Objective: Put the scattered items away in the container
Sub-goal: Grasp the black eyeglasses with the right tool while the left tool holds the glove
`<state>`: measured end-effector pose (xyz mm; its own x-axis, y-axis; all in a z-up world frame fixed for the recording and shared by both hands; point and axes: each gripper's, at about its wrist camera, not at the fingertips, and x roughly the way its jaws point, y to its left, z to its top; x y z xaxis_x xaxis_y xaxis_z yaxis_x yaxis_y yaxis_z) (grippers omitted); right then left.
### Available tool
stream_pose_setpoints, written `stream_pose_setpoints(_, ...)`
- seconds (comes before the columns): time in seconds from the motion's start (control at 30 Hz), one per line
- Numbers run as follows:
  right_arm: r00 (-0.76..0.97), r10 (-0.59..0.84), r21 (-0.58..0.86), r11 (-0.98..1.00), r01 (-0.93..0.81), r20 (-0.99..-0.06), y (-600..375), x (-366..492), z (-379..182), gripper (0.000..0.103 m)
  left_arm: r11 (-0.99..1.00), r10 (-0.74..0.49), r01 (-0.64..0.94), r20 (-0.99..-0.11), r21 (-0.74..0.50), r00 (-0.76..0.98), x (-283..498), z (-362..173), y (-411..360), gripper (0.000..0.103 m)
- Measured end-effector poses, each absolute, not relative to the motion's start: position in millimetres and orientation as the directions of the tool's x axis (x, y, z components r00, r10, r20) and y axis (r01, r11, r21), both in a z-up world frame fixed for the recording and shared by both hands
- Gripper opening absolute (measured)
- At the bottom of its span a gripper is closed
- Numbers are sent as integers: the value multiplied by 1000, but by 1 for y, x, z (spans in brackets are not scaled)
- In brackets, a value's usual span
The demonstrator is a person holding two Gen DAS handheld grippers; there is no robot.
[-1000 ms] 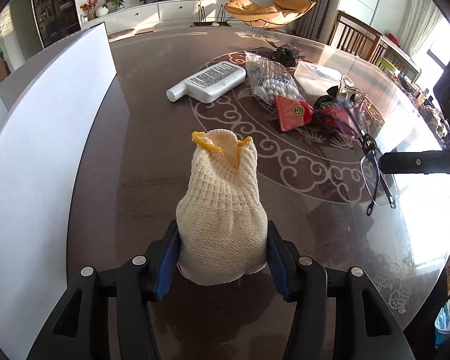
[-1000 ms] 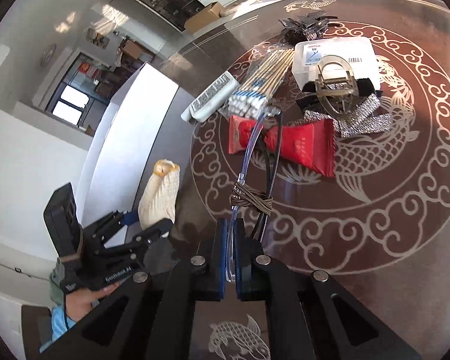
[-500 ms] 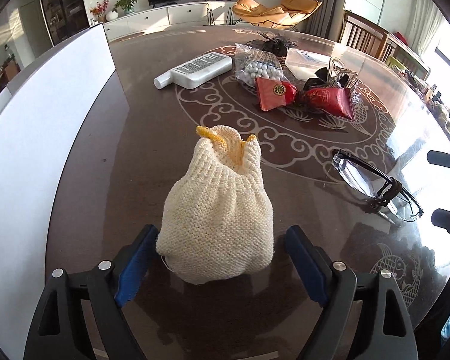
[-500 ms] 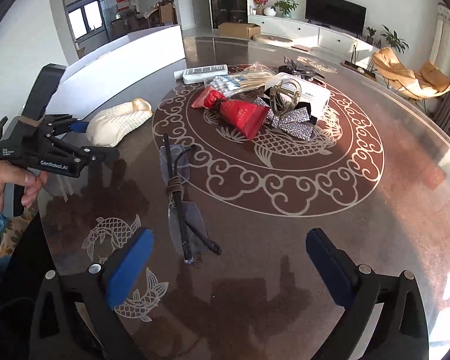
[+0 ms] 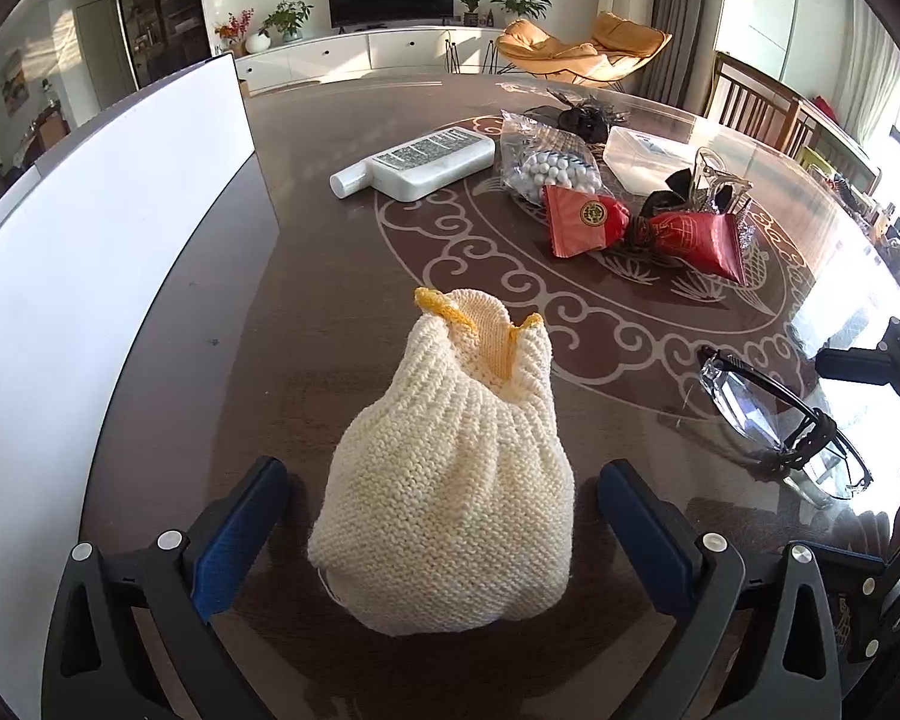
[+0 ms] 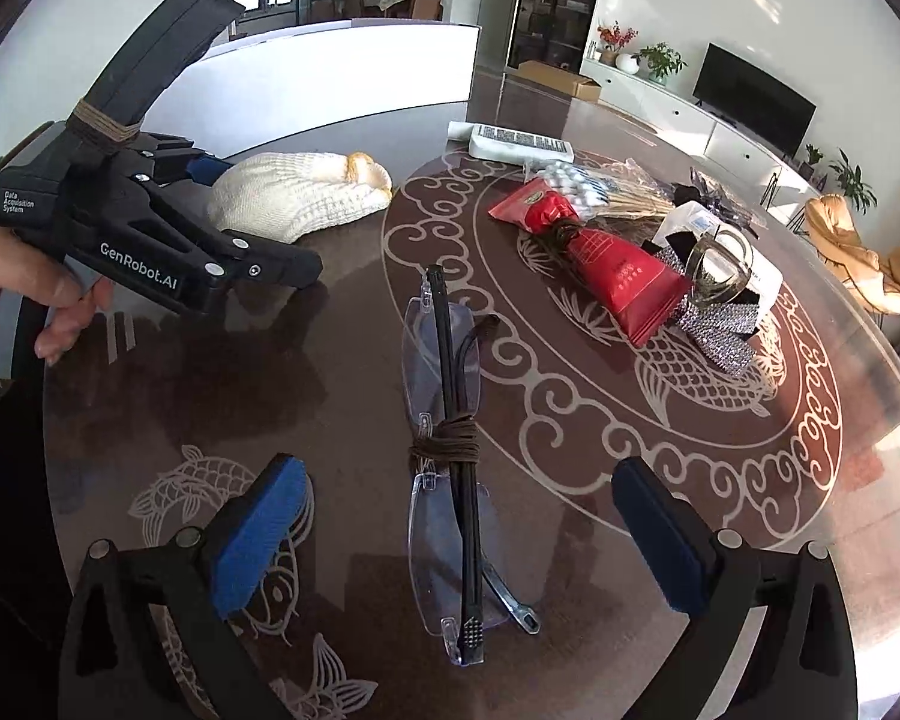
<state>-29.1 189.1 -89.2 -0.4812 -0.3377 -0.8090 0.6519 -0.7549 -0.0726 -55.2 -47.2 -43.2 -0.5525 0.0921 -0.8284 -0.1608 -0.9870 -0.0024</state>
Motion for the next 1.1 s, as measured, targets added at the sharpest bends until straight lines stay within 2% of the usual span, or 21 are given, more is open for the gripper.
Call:
stream_pose_setpoints(0.07,-447,-372,6,-774,634,-814,198,-38,-93,103,-988,91,-157,-826,-3,-556,-56,-43,-47,103)
stream_pose_setpoints(1.1,-455,-356,-6,-782,623,-816,201,-41,-94,103,-989,84,-150,-822,2,-563,-55,-44,-48,103)
